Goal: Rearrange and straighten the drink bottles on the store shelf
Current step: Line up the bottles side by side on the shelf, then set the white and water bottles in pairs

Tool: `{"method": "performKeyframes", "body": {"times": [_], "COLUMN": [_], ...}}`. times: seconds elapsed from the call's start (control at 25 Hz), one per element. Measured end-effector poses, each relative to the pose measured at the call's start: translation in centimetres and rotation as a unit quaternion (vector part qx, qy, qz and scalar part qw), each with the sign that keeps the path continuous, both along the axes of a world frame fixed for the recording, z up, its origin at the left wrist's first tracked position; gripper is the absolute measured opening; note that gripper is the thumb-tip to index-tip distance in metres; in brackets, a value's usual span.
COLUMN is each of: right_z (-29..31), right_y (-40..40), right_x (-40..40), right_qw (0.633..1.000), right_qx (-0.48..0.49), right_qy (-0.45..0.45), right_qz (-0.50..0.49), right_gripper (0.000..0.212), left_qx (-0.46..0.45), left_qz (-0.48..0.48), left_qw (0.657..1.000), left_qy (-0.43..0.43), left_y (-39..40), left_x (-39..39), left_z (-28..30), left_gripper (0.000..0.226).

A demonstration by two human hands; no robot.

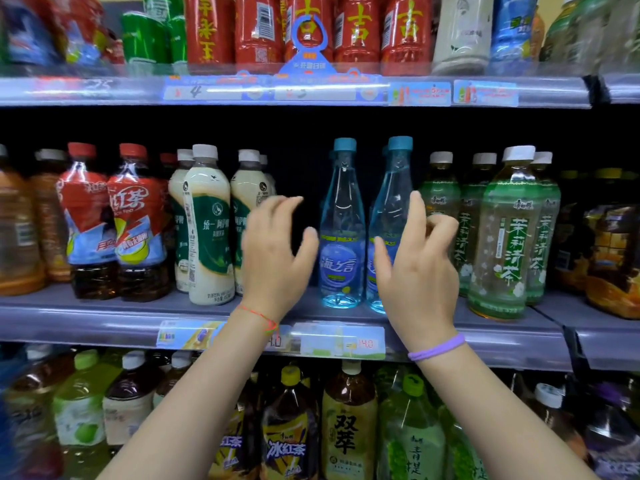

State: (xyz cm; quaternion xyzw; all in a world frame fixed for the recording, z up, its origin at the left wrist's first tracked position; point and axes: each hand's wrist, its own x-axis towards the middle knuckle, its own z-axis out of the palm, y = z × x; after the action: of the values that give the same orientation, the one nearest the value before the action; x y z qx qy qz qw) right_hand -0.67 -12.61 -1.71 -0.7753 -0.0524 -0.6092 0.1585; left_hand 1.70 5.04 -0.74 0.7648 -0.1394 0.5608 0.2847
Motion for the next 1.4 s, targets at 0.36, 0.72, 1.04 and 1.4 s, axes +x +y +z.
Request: {"method": "performKeyframes", "body": {"times": [0.36,0.72,1.04,1.4], "right_z": [0.6,1.7,1.3,2.0], "right_y": [12.7,19.1,15.9,14.5], "right_x": [1.3,2.2,-0.5,0.2], "right_qw": [0.947,0.95,0.968,0.92], "right_qx": [-0.02,0.085,0.075,0.153], "right_qy": [0.198,0.298,0.24,0.278], "right_qz": [0.251,0.048,0.013,0.229], "right_gripper": [0.028,0.054,0.058,0.035], "left_qx": [-0.092,-0.022,-0.043,-0.418], "left_qz": [0.118,0.055,-0.087,-0.252], "left_qw": [0.984,0.995,0.983,0.814], "left_qy": [0.099,0.075,0.153,0.314], "left_y": [11.1,15.6,12.8,13.1], "left_x": [-0.6,-0.9,-0.8,2.7], "left_z": [-0.7,-1.8,-1.5,2.7], "left_gripper": [0.068,0.068,0.069,0.11]}}
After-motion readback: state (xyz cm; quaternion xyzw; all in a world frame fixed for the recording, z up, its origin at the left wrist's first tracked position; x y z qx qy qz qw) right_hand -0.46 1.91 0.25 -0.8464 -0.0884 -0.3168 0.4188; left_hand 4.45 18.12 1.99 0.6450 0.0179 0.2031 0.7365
